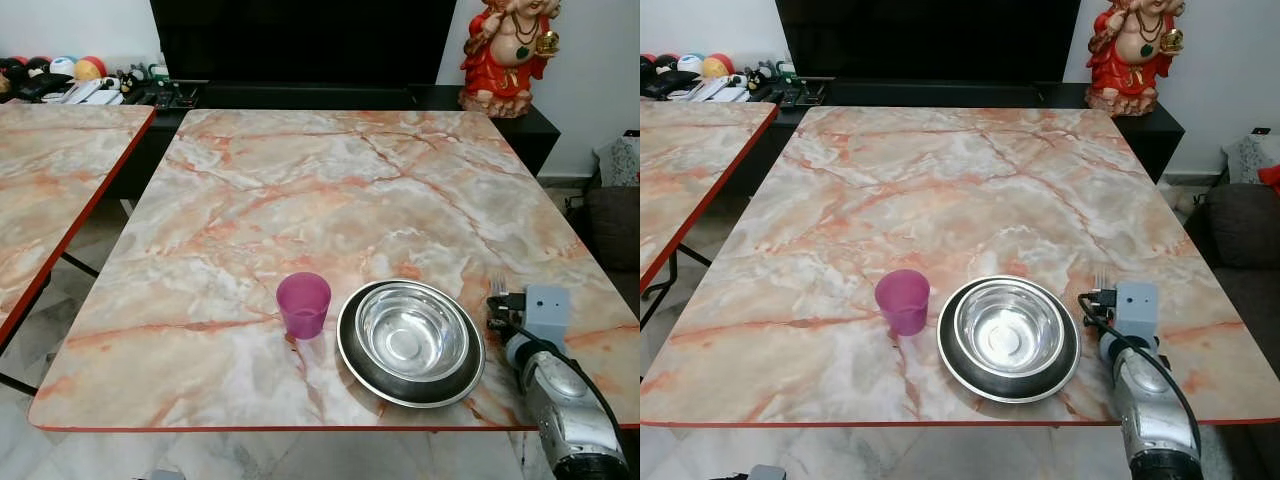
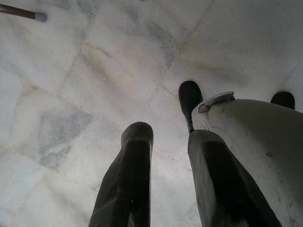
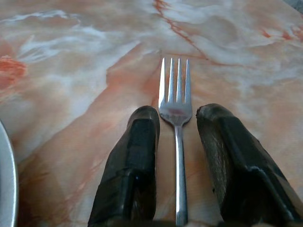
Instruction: Setting the table
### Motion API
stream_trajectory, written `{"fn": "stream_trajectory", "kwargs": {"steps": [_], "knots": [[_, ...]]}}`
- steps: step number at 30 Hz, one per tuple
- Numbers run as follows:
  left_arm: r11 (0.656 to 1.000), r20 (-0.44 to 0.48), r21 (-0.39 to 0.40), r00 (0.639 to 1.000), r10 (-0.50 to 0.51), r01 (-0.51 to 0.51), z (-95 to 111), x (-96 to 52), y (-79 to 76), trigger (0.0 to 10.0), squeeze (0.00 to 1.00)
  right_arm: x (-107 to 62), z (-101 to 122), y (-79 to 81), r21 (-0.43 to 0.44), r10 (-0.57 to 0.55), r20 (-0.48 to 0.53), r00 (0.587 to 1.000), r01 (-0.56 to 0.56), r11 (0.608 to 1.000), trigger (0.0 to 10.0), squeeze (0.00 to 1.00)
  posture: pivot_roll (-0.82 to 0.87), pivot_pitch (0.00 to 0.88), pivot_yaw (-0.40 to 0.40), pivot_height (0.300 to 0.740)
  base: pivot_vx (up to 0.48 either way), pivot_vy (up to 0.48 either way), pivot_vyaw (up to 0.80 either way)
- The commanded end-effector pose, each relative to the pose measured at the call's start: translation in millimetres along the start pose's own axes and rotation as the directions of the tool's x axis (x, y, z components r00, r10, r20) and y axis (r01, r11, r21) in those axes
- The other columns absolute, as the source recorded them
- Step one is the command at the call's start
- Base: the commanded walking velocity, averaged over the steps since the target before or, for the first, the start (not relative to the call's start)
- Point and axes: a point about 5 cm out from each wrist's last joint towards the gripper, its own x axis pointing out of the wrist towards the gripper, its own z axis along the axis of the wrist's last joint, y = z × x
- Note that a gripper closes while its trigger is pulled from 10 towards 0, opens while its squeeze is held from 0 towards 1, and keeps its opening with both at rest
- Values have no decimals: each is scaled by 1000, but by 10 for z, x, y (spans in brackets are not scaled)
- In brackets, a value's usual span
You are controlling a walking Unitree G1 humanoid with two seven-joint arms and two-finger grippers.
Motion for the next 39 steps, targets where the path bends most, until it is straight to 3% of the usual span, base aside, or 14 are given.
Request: {"fn": "stream_trajectory", "kwargs": {"steps": [1,7,10,11,13,18,23,28,30,39], "knots": [[1000,-34,22,999,-5,5,-76,-12,-1,10000,0,2,-28,1,13,5,-23,1000,-4,1000,10000,0,2,127,16,740,0,0,0],[1000,-33,21,999,-1,2,-73,-13,9,10000,0,2,4,-5,22,-15,12,1000,15,1000,10000,0,3,127,17,740,0,0,0],[1000,-33,21,999,-1,1,-71,-13,10,10000,0,2,104,-61,40,-57,79,995,54,998,10000,0,3,128,17,740,0,0,0],[1000,-33,22,999,-2,2,-70,-12,9,10000,0,-7,233,-110,71,-88,158,983,78,994,10000,0,1,128,18,740,0,0,0],[1000,-33,23,999,-3,4,-71,-12,4,10000,0,-18,322,-154,87,-117,210,971,101,991,10000,0,0,127,17,740,0,0,0],[1000,-33,21,999,-5,6,-71,-11,-3,10000,0,-33,417,-301,123,-213,254,943,187,975,10000,0,1,127,17,740,0,0,0],[1000,-33,20,999,-7,7,-69,-9,-6,10000,0,-12,375,-430,94,-267,207,941,252,963,10000,0,-1,126,16,740,0,0,0],[1000,-34,16,999,-10,10,-74,-10,-11,10000,0,9,285,-452,1,-249,118,961,251,968,10000,0,-1,128,17,740,0,0,0],[1000,-35,15,999,-12,13,-74,-9,-14,10000,0,20,185,-474,-35,-255,32,966,256,966,10000,0,-1,128,17,740,0,0,0],[1000,-35,12,999,-23,23,-74,-7,-30,10000,0,28,135,-479,-97,-245,-53,968,239,966,10000,0,-1,130,17,740,0,0,0]]}}
